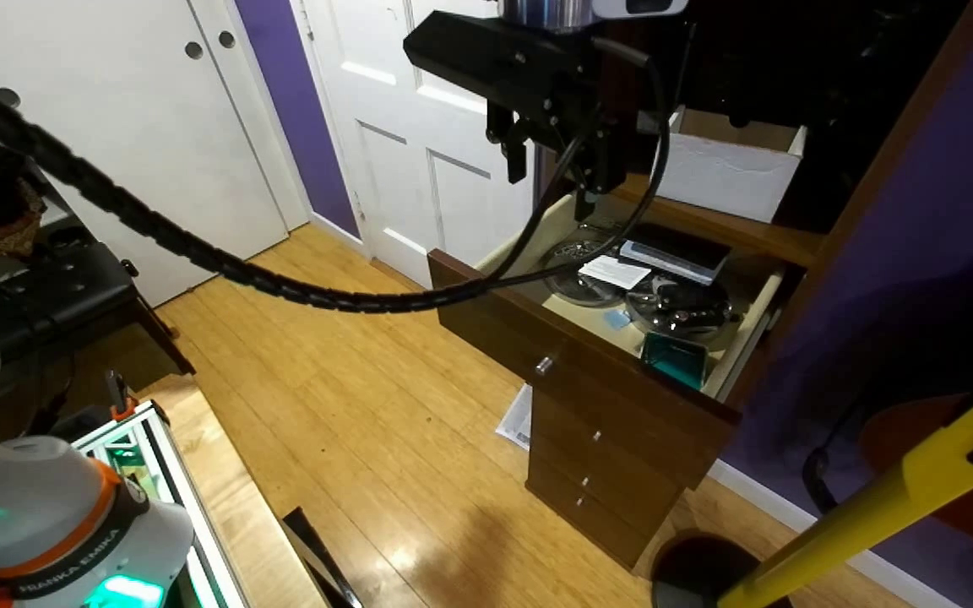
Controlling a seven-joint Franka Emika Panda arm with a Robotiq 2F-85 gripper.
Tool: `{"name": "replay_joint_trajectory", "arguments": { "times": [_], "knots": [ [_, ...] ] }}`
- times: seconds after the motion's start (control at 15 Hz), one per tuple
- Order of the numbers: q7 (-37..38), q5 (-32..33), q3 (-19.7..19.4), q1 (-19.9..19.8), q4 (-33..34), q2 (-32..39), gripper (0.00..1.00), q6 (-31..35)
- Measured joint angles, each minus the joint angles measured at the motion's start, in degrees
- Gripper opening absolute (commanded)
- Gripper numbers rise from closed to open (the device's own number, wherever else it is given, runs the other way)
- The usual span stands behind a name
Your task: Open the top drawer
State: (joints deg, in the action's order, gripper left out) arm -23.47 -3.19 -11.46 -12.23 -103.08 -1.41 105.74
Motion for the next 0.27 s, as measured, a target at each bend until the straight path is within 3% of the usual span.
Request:
{"name": "replay_joint_trajectory", "arguments": {
  "times": [0.27],
  "knots": [
    [2.03,0.51,0.58,0.64,-2.81,-3.29,1.00,2.12]
  ]
}}
